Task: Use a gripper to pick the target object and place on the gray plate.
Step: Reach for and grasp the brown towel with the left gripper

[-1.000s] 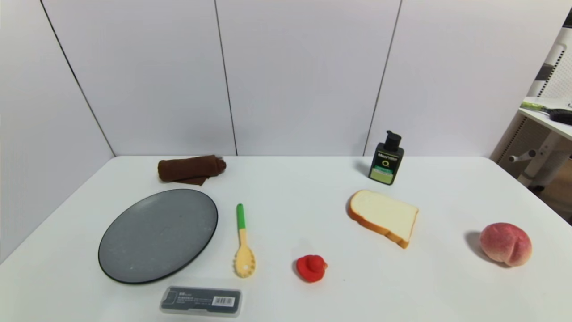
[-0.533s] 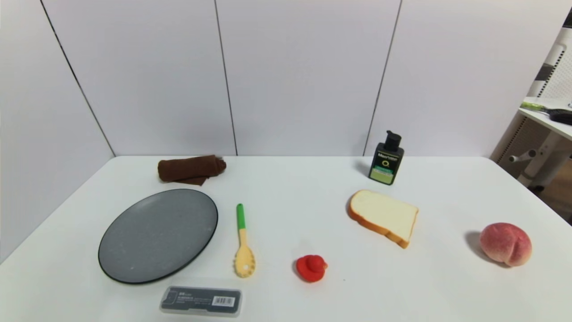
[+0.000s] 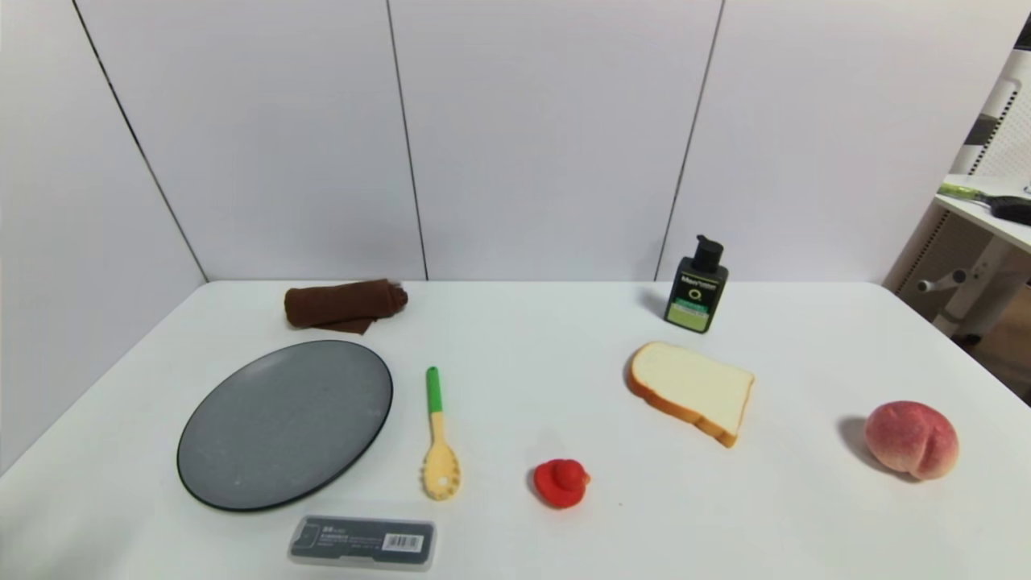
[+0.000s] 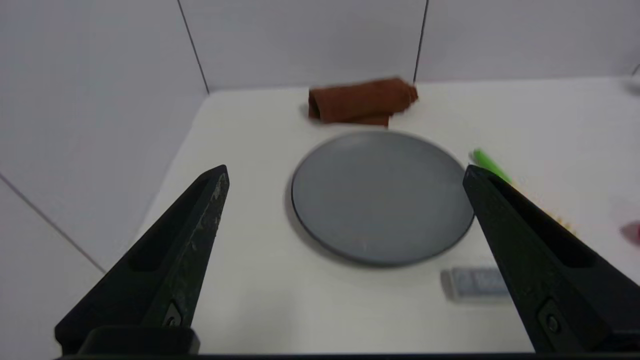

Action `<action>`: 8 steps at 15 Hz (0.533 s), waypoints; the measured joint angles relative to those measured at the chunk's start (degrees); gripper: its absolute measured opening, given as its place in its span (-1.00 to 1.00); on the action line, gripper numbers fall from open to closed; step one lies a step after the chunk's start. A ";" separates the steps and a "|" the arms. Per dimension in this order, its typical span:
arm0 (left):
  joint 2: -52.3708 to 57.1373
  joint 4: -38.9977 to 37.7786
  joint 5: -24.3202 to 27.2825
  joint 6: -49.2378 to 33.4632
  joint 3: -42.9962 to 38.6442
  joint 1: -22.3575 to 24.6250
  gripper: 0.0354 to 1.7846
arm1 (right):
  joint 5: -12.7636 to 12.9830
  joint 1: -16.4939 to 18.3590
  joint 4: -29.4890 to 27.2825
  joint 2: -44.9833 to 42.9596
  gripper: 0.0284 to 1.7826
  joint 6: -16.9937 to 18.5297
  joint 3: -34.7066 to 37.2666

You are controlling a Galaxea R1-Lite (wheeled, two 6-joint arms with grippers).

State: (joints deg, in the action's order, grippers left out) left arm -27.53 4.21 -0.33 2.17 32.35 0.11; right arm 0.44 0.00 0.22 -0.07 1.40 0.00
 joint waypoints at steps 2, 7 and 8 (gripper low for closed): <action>-11.19 0.67 0.06 1.93 13.76 0.00 0.89 | 0.00 0.00 0.00 0.00 0.90 -0.02 0.00; -36.97 4.86 0.96 9.20 40.72 -0.09 0.89 | -0.02 0.00 0.00 0.00 0.90 0.00 0.00; -41.24 5.38 2.00 11.19 44.02 -0.18 0.89 | 0.00 0.00 0.00 0.00 0.90 0.00 0.00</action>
State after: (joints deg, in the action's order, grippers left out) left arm -68.77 9.58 1.67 13.36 76.37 -0.07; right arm 0.44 0.00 0.22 -0.07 1.40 0.00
